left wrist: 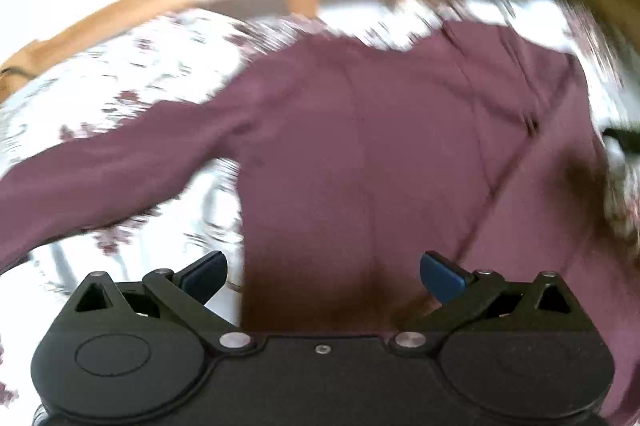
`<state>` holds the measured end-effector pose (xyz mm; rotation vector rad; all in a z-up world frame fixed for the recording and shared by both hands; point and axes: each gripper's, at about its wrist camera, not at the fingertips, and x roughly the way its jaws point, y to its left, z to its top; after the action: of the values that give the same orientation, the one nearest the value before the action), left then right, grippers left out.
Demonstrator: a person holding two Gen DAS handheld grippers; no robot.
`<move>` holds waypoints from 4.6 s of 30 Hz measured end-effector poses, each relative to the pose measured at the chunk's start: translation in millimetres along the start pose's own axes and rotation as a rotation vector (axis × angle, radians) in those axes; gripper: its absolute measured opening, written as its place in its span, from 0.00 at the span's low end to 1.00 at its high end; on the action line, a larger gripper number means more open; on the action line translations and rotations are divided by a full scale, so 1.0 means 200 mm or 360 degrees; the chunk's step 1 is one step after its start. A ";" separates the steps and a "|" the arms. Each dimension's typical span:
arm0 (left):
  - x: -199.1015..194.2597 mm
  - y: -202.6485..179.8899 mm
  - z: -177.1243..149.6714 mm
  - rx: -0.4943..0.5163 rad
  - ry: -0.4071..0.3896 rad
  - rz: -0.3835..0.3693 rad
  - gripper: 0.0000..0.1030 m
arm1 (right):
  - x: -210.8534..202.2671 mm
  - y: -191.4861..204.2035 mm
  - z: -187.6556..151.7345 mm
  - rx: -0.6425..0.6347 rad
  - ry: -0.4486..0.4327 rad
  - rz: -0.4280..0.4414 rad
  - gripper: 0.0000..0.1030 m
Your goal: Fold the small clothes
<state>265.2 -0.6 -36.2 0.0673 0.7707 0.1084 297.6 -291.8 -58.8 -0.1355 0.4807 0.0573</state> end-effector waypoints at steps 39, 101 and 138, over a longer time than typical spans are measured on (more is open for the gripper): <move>-0.33 1.58 -0.36 -0.1145 -0.0341 0.0595 0.70 | -0.46 0.32 -0.12 -0.0209 -0.0134 0.0305 1.00; -0.15 -0.32 -0.17 0.0224 -0.0308 -0.0887 0.42 | -0.21 -0.14 -0.11 0.0517 0.0111 -0.0007 1.00; 0.52 0.71 0.00 -0.1264 0.0202 -0.0699 0.71 | -0.13 0.13 -0.12 0.0316 0.0201 0.0418 0.04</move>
<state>328.7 154.0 -93.9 -0.8656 0.8069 -0.0055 261.0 -269.7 -71.6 0.1205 0.6251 0.2586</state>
